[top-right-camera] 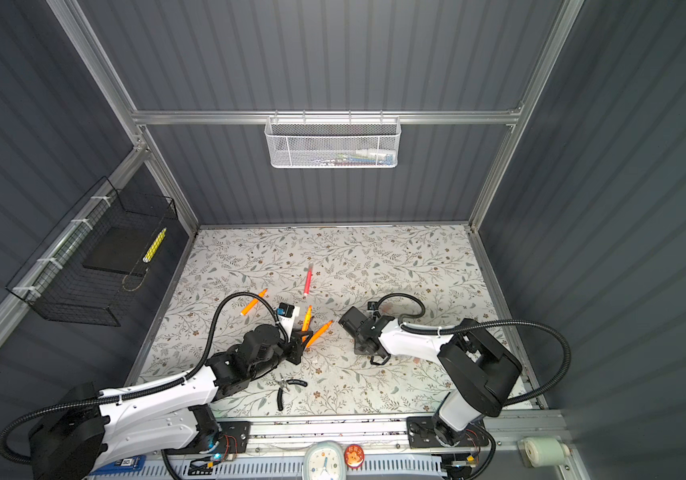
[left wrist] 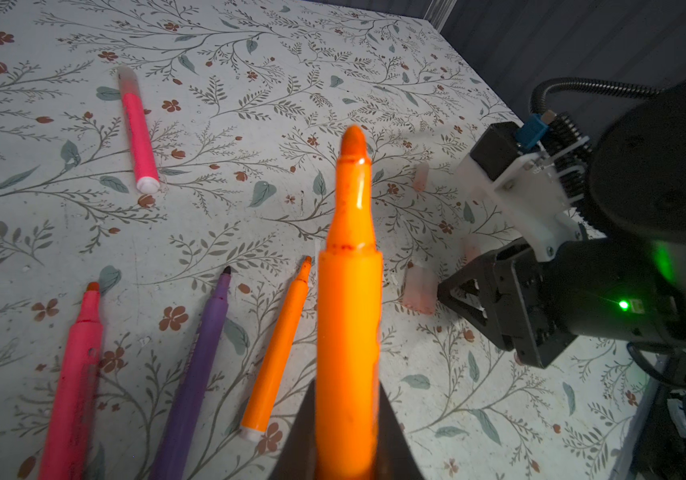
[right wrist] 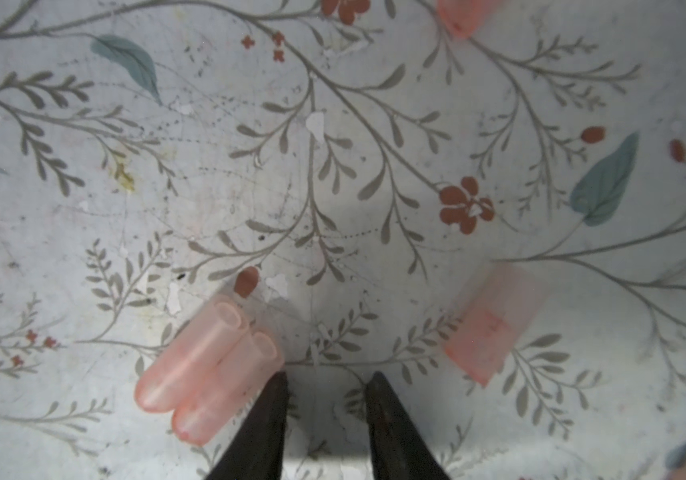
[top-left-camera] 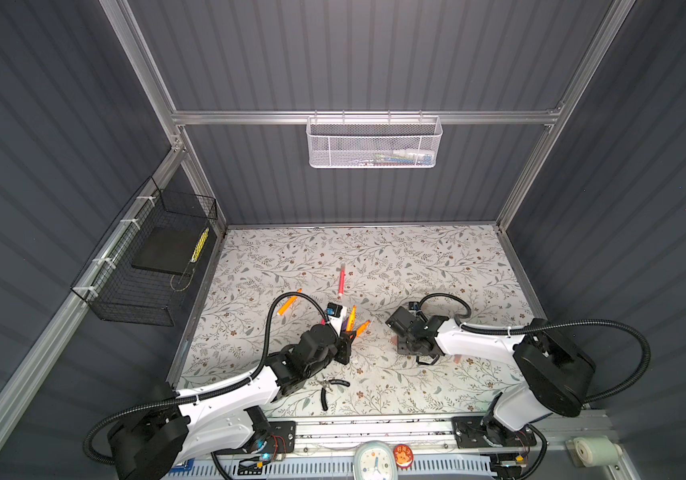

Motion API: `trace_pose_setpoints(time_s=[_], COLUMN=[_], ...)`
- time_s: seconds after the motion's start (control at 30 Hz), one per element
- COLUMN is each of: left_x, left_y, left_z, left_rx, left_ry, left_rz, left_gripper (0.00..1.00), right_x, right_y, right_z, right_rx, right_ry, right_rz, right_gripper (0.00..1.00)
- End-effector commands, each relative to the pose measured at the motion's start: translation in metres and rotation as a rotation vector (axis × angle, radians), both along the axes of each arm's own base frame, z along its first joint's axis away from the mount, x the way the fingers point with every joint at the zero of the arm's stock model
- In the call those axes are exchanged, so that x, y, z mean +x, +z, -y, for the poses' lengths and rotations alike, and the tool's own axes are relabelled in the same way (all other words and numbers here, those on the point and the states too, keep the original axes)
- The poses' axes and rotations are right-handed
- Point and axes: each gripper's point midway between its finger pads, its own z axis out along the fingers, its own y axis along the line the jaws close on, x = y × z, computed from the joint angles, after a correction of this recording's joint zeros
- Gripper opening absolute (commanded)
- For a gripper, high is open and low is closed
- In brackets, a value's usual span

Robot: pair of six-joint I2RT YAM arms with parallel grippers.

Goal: Insert the pens into the pen caps
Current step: 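Lower the right gripper toward an upright pink cap, then close the right gripper on the upright pink cap and lift it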

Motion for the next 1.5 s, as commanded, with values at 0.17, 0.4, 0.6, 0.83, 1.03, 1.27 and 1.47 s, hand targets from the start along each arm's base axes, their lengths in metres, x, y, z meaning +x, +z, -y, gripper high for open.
trace_pose_setpoints(time_s=[0.17,0.4,0.6,0.83,1.03,1.27,1.47], left_x=[0.001,0.001,0.002,0.002,0.002,0.001,0.001], left_y=[-0.002,-0.003,-0.004,-0.002,-0.003,-0.002,-0.002], left_z=[-0.004,-0.004,-0.003,-0.005,-0.004,-0.005,-0.006], left_rx=[0.026,0.031,0.034,0.035,0.034,0.032,0.031], left_ry=[0.004,0.005,0.004,0.006,0.004,0.007,0.009], left_rz=[0.014,0.014,0.014,0.019,0.017,0.021,0.019], left_gripper=[0.0,0.0,0.0,0.0,0.0,0.0,0.0], right_x=[0.009,0.021,0.028,0.03,0.029,0.025,0.02], right_y=[-0.018,-0.004,0.03,0.038,0.02,0.008,0.002], right_z=[0.001,0.002,0.001,-0.011,-0.028,-0.037,-0.032], right_rx=[-0.036,-0.054,0.005,0.091,0.111,0.093,0.064], right_ry=[0.002,-0.008,-0.03,-0.029,0.003,0.026,0.016], right_rz=[-0.047,-0.008,0.082,0.101,0.042,0.011,-0.003], right_gripper=[0.37,0.36,0.36,0.35,0.32,0.31,0.29])
